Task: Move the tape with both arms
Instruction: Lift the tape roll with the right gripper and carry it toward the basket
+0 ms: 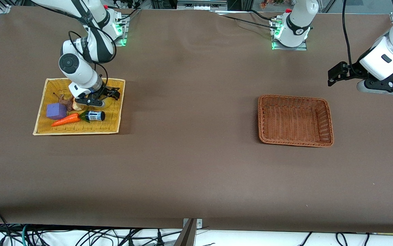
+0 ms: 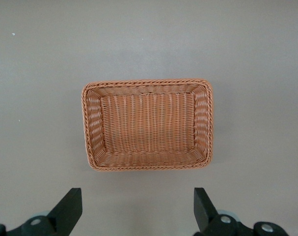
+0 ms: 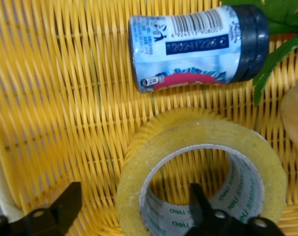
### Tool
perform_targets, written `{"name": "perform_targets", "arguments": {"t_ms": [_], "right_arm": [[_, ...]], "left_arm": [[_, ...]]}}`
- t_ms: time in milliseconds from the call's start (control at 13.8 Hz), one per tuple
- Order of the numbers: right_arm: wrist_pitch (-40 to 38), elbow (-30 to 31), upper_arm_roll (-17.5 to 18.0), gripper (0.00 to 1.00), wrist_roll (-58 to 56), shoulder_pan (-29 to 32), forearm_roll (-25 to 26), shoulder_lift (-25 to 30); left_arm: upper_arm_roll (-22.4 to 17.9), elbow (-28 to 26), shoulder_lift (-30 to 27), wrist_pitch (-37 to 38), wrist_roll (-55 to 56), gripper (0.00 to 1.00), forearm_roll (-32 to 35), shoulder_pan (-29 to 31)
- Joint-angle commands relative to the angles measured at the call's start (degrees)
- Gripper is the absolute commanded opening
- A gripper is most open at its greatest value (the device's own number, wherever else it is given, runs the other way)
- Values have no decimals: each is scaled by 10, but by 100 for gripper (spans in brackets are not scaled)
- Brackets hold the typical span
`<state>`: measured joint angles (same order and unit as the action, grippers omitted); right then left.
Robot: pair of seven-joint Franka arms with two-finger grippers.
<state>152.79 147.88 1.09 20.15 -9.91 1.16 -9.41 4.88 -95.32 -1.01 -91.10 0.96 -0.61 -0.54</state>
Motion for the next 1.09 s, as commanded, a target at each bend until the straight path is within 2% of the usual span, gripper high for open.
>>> {"name": "perform_targets", "arguments": {"t_ms": [0,73,509,654,872,1017], "right_arm": [[9,8,2,3,-13,1,7,4],[8,7,2,0,-13,1,7,6],[-23,1,2,0,-14,1,7,33],[-87,-21,2,0,-15,1,7,72],[-214,-89,4,0,-9,1,7,109],[-259,-141,41,0,6,1,2,112]], "left_arm": [[1,13,4,10,-11,100,2,4],[1,13,4,10,-11,100,2,4],[1,14,5,9,-12,100,2,4],[1,14,5,9,-12,100,2,4],[1,14,5,9,-12,100,2,3],[1,15,5,8,-11,100,2,3]]}}
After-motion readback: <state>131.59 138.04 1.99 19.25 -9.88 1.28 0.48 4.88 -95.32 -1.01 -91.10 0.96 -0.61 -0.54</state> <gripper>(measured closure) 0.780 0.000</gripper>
